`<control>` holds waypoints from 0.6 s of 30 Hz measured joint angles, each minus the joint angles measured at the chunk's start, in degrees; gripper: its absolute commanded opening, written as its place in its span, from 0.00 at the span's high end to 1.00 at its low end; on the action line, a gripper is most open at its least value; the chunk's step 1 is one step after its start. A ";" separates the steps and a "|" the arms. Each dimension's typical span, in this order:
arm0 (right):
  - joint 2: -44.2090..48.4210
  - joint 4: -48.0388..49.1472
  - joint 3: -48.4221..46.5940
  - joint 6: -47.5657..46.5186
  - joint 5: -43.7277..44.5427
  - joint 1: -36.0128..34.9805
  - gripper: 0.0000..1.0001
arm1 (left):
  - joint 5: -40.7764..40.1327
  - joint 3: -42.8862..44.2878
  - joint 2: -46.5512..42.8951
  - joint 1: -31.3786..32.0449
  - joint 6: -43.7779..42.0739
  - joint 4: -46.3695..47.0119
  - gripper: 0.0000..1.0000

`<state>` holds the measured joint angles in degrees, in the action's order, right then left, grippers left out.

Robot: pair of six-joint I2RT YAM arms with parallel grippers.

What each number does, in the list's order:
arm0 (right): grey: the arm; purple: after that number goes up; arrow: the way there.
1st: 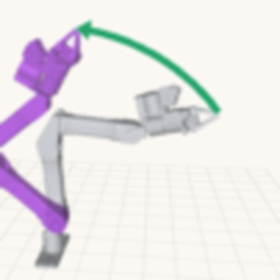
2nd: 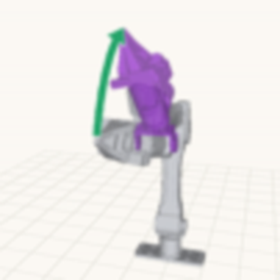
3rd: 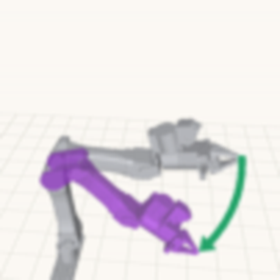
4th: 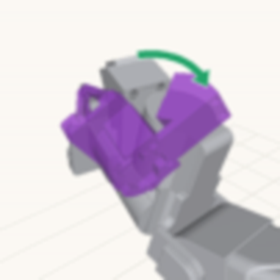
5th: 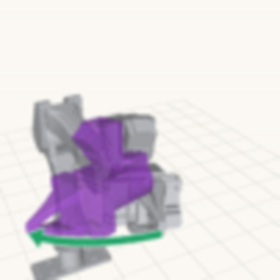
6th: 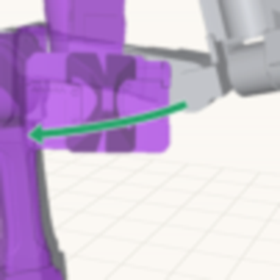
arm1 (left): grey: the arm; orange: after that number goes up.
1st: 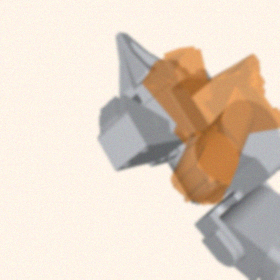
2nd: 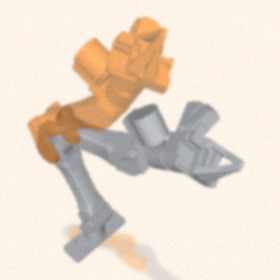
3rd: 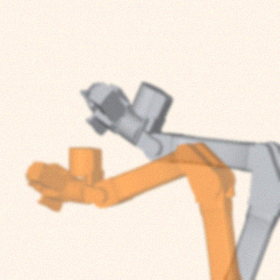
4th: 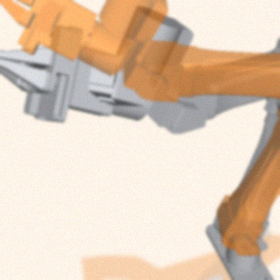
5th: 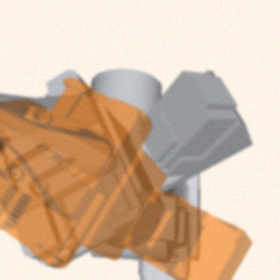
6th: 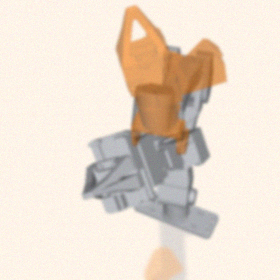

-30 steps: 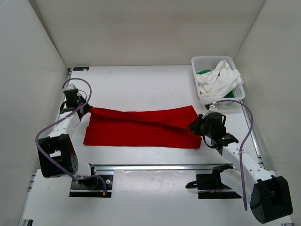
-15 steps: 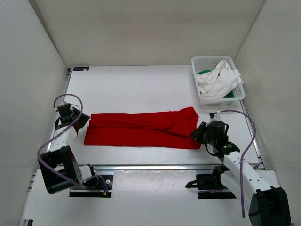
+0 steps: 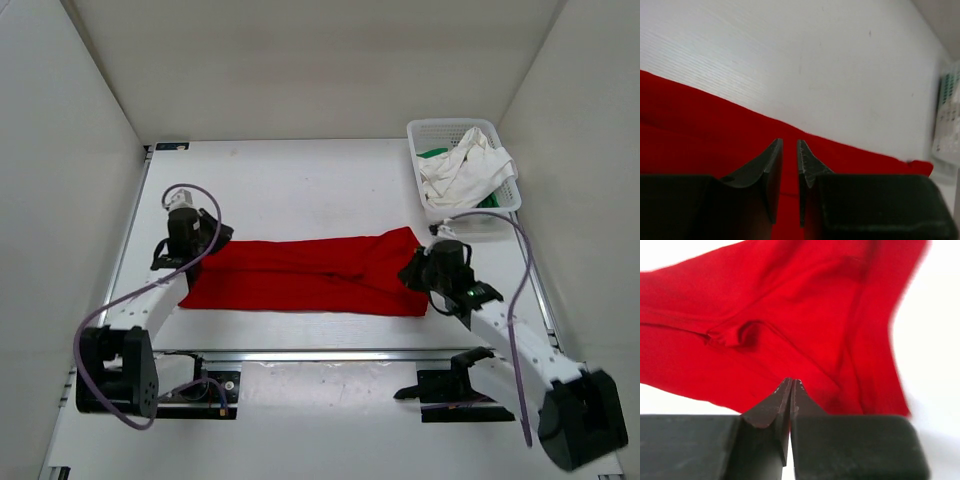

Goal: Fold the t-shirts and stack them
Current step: Fold the other side of the tshirt into a rectangle

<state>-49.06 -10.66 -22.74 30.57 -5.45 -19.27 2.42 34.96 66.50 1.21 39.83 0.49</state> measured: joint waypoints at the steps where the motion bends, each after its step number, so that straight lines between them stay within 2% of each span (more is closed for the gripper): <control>1: -3.39 1.03 -1.64 -0.59 0.00 -0.79 1.00 | -0.02 0.00 1.57 1.90 -0.24 0.46 0.73; 5: -20.90 7.30 -9.27 -2.75 -2.27 -2.51 0.99 | 0.61 0.04 8.66 2.73 -0.85 1.46 0.78; 8: -29.75 10.38 -13.73 -3.63 -4.46 -2.36 1.00 | 1.57 0.04 13.44 1.51 -0.85 1.22 0.78; 13: -37.73 13.90 -19.52 -4.96 -7.76 -2.84 1.00 | 2.14 0.04 15.72 2.12 -1.14 1.36 0.79; 18: -41.48 15.72 -20.55 -5.68 -10.73 -4.09 1.00 | 2.86 0.04 16.65 2.64 -1.38 1.64 0.81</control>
<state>-90.54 5.06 -43.29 24.88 -16.19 -23.35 5.28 35.00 83.15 3.86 38.46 2.13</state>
